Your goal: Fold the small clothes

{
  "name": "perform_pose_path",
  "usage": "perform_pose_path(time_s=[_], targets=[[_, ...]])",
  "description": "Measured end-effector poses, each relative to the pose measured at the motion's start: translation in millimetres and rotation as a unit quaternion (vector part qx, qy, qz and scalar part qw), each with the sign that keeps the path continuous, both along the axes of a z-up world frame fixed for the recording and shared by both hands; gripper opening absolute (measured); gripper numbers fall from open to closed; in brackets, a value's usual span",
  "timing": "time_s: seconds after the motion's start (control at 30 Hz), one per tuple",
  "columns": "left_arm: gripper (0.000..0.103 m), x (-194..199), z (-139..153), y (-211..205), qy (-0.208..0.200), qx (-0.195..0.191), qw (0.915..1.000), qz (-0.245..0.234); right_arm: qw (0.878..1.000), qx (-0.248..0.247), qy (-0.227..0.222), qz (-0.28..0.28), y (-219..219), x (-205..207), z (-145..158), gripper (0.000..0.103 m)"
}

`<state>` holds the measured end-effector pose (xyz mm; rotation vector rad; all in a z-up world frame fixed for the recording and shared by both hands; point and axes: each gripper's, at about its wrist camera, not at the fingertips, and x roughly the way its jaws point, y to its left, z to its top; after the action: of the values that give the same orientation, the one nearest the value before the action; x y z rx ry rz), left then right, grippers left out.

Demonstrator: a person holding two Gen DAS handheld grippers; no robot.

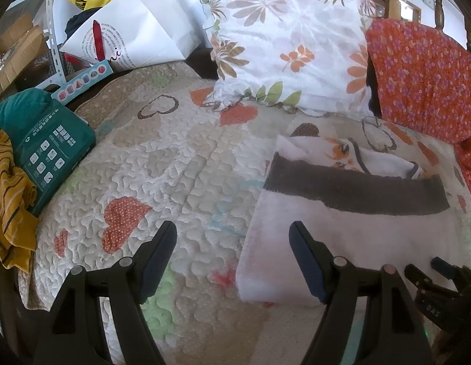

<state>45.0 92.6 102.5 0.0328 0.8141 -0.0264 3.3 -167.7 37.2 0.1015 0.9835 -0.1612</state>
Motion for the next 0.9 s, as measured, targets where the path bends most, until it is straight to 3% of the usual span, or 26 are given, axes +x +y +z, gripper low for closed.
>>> perform_pose_path(time_s=[0.6, 0.73, 0.9], targets=[[0.076, 7.7, -6.4, 5.3, 0.019, -0.016, 0.9997, 0.006, 1.000, -0.011, 0.001, 0.010, 7.0, -4.6, -4.2, 0.078], [0.076, 28.2, -11.7, 35.1, 0.042, -0.026, 0.9972, 0.057, 1.000, -0.012, -0.001, 0.029, 15.0, -7.6, -5.0, 0.078], [0.076, 48.6, -2.6, 92.6, 0.046, -0.088, 0.9873, 0.124, 0.995, -0.046, -0.004, 0.093, 58.3, -8.4, -7.4, 0.078]])
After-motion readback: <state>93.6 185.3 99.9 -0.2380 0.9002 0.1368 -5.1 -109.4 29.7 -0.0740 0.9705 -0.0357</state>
